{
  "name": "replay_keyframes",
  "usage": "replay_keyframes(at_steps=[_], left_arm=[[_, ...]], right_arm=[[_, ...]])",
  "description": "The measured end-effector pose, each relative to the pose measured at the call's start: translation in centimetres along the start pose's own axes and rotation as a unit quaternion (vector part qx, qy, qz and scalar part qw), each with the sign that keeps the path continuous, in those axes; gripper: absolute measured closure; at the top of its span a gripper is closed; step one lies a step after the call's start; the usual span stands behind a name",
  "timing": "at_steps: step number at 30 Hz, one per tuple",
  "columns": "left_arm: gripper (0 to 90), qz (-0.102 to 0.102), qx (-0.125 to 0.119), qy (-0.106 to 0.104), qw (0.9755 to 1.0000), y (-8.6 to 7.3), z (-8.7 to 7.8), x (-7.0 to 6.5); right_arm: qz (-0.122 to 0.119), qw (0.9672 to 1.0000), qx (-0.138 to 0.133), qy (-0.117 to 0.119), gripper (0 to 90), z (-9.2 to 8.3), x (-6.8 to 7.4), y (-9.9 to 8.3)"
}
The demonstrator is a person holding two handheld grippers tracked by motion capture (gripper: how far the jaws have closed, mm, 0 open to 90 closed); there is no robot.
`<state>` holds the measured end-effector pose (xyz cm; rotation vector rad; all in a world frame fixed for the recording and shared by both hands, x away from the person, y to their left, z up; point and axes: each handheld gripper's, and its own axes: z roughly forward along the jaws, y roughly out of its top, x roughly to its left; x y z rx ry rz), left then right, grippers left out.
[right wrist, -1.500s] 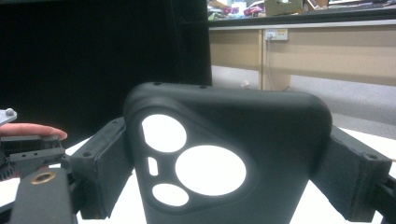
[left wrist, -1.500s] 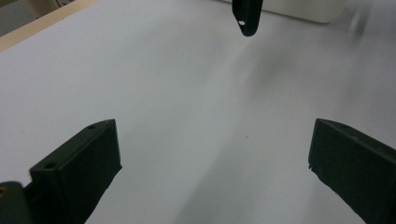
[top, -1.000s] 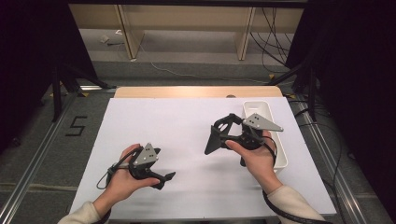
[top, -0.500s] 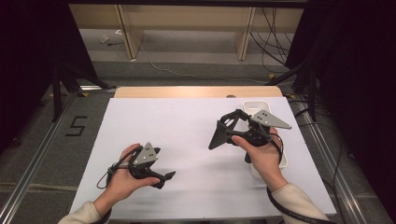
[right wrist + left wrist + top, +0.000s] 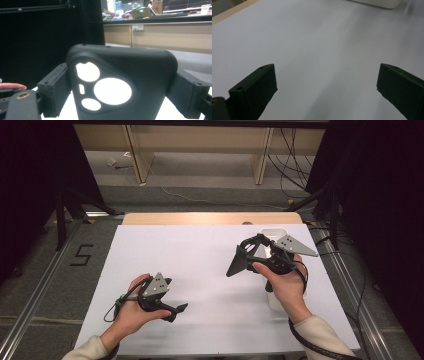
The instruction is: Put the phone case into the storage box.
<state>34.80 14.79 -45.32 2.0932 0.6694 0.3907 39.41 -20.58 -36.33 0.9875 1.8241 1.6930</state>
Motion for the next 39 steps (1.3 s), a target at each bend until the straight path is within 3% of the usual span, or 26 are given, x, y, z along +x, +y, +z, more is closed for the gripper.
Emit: replay_keyframes(at_steps=[39], left_arm=[[2.2, -0.002, -0.003, 0.002, 1.0000, 0.0, 0.0, 0.1]], right_arm=[[0.008, 0.9996, -0.020, -0.018, 15.4, -1.0, -1.3, 1.1]])
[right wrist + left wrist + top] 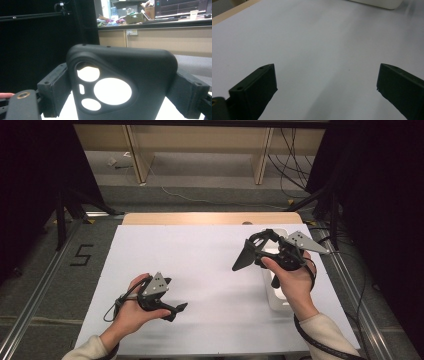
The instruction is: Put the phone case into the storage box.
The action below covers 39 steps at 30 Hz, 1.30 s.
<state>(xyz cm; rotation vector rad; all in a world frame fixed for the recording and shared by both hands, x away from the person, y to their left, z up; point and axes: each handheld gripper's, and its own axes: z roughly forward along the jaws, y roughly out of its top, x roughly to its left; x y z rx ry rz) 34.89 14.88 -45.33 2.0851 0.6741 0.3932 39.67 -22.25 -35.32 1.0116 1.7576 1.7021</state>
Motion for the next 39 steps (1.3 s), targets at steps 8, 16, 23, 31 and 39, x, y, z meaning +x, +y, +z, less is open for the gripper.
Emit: replay_keyframes(at_steps=[8, 16, 23, 31, 39], left_arm=[[2.4, 0.000, 0.000, 0.000, 1.0000, 0.0, 0.0, 0.0], [2.4, 0.000, 0.001, 0.002, 1.0000, 0.0, -0.1, 0.0], [2.4, -0.001, 0.001, 0.001, 1.0000, 0.0, -0.1, 0.0], [2.4, -0.001, 0.000, 0.002, 1.0000, 0.0, -0.1, 0.0], [2.4, -0.003, -0.002, 0.001, 1.0000, 0.1, -0.1, 0.0]], right_arm=[[0.001, 1.0000, -0.001, -0.003, 15.4, -0.1, -0.2, 0.1], [0.003, 1.0000, -0.005, -0.006, 15.4, -0.3, -0.4, 0.3], [0.005, 0.9999, -0.009, -0.009, 15.4, -0.5, -0.7, 0.5], [0.006, 0.9998, -0.011, -0.013, 15.4, -0.6, -0.9, 0.6], [0.009, 0.9997, -0.016, -0.016, 15.5, -0.8, -1.2, 0.8]])
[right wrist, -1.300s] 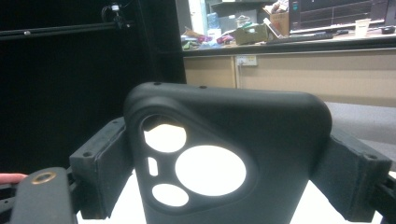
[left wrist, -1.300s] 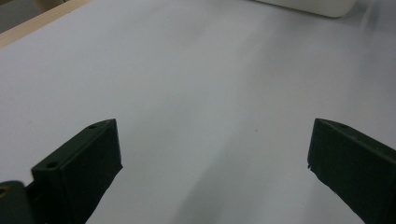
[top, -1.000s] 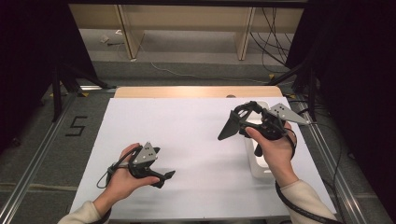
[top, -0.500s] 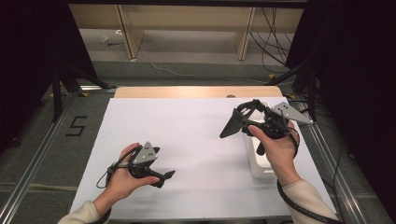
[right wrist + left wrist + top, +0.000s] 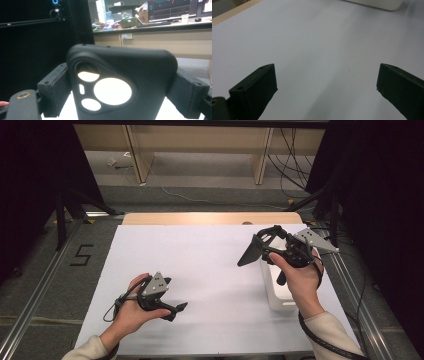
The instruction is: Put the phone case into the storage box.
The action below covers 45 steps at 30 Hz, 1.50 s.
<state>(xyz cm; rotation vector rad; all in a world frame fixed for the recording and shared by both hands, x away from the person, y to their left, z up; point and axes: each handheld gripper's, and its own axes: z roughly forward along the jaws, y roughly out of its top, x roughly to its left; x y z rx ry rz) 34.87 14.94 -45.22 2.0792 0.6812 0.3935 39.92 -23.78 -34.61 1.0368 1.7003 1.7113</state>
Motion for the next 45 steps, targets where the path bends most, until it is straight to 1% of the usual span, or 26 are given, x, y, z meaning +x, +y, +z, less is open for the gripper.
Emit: replay_keyframes(at_steps=[9, 20, 45], left_arm=[[2.5, 0.000, 0.001, 0.000, 1.0000, -0.02, 0.01, 0.00], [2.5, 0.001, 0.001, 0.001, 1.0000, 0.02, 0.01, 0.00], [2.6, 0.000, 0.001, 0.000, 1.0000, -0.01, 0.06, 0.03]], right_arm=[[0.002, 1.0000, -0.004, -0.002, 15.4, -0.09, -0.08, 0.12], [0.003, 0.9999, -0.009, -0.010, 15.5, -0.46, -0.55, 0.48], [0.007, 0.9997, -0.017, -0.015, 15.5, -0.71, -0.99, 0.78]])
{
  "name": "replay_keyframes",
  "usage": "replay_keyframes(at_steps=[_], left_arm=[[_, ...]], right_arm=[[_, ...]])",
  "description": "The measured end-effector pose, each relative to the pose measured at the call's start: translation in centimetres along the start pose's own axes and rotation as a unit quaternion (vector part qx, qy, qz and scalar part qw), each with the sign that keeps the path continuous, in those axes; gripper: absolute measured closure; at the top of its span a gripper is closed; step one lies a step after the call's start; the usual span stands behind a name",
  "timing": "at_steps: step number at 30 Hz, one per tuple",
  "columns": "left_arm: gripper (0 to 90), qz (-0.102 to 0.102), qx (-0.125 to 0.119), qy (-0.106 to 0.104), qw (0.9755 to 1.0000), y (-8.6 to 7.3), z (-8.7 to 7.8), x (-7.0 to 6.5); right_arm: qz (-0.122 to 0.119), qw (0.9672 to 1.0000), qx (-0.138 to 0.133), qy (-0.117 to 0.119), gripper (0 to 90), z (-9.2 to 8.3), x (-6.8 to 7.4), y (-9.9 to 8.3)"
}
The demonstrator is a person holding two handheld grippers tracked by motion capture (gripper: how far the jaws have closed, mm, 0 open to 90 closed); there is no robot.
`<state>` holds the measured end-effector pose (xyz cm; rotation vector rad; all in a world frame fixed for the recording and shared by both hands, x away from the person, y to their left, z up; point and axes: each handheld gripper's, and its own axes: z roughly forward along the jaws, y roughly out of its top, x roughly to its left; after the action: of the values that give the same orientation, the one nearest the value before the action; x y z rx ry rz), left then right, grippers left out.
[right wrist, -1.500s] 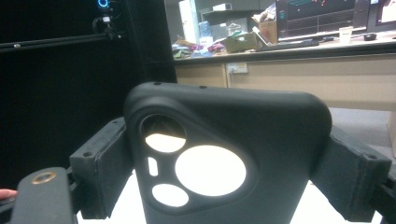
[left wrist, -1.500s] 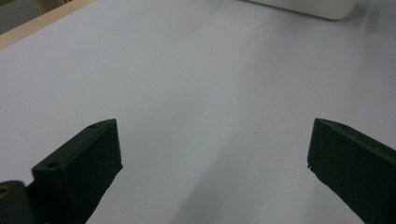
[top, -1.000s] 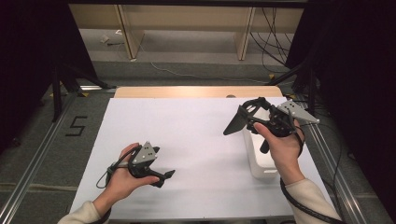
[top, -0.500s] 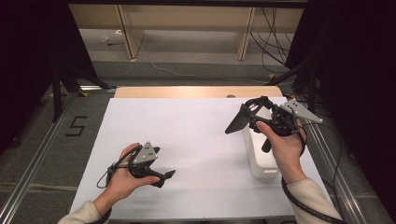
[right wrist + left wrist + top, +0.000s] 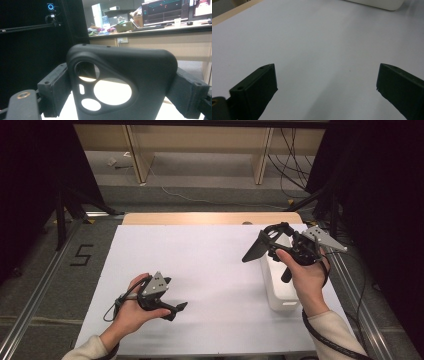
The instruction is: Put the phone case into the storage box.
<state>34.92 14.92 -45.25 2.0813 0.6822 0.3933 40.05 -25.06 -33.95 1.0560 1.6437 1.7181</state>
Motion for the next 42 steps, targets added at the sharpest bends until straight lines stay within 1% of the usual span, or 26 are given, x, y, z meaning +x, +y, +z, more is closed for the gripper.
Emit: replay_keyframes(at_steps=[24, 42], left_arm=[[2.6, 0.000, -0.001, 0.001, 1.0000, 0.0, -0.1, 0.0], [2.6, -0.001, -0.003, 0.001, 1.0000, 0.0, -0.1, 0.0]], right_arm=[[0.007, 0.9998, -0.010, -0.015, 15.6, -0.6, -0.9, 0.6], [0.008, 0.9996, -0.017, -0.022, 15.5, -0.9, -1.3, 0.9]])
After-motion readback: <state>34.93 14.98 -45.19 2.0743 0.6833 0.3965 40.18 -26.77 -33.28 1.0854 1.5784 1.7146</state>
